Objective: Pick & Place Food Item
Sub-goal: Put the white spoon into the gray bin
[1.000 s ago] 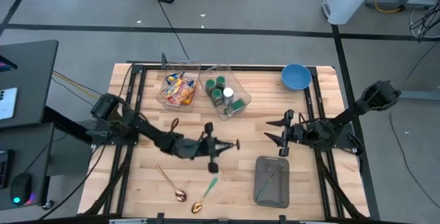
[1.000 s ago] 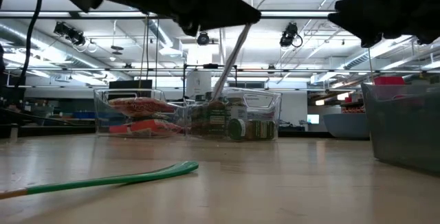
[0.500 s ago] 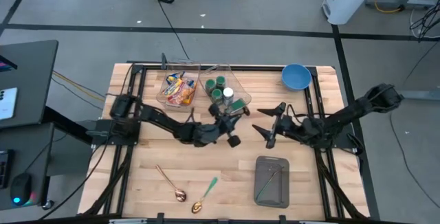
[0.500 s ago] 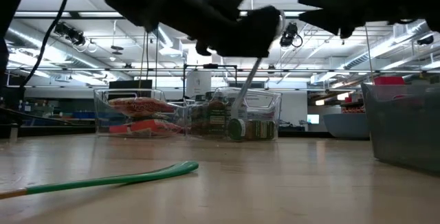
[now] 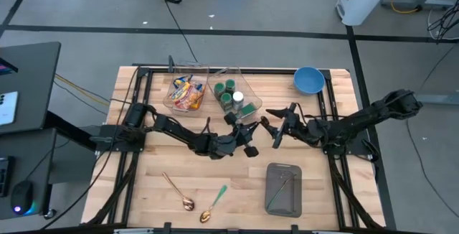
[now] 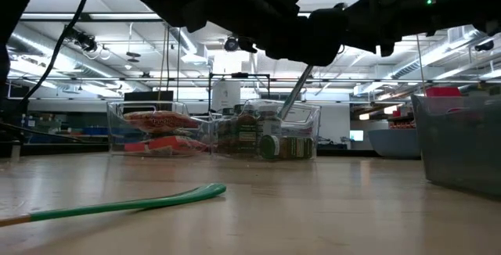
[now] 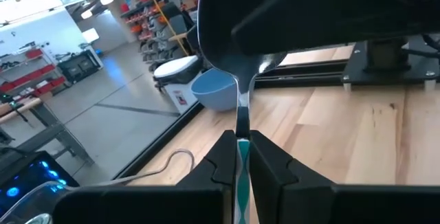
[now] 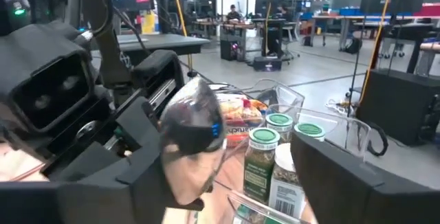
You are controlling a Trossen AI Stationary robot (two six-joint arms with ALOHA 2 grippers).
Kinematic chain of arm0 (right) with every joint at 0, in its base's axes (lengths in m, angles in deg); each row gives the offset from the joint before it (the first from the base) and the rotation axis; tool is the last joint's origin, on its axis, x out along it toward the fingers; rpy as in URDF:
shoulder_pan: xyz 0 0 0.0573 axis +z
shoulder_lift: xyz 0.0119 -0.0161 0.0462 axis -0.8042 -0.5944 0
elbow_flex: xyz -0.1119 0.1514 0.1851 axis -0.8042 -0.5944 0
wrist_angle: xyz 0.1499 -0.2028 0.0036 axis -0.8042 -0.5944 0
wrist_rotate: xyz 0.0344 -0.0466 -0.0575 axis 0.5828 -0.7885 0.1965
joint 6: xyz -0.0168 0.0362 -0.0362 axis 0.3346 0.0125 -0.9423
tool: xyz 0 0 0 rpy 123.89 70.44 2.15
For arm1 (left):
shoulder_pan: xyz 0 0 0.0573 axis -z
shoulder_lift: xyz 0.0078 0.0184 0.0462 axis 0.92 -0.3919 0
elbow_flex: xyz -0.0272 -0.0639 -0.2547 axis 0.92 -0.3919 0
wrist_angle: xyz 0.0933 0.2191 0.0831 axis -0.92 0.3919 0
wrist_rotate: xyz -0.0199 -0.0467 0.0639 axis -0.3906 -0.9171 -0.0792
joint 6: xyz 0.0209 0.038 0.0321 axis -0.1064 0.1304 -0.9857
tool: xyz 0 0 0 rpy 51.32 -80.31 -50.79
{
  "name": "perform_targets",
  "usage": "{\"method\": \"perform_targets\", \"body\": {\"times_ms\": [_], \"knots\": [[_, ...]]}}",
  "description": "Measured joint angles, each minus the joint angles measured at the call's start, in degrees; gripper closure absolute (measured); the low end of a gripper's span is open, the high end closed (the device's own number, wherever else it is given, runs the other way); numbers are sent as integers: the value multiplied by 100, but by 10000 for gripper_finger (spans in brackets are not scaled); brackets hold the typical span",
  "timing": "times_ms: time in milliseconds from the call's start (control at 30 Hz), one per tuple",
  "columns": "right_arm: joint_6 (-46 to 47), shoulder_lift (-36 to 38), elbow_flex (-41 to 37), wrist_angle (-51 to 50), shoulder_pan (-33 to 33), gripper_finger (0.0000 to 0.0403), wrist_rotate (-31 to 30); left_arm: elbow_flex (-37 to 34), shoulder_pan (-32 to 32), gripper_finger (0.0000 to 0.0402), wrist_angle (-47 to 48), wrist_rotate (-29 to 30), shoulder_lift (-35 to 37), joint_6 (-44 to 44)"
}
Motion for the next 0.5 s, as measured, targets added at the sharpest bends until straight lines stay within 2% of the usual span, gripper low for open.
{"method": "perform_targets", "body": {"times_ms": [133,333,400,500], "knots": [[82,0,0,-56,-55,199,-31,1,26,377,8,14,0,42],[43,0,0,-82,-59,369,-84,1,26,377,-9,4,0,94],[-34,0,0,-82,-56,387,-130,1,26,377,-9,-83,2,92],[-53,2,-2,-132,-53,384,-131,-9,48,375,-53,-223,4,77]]}}
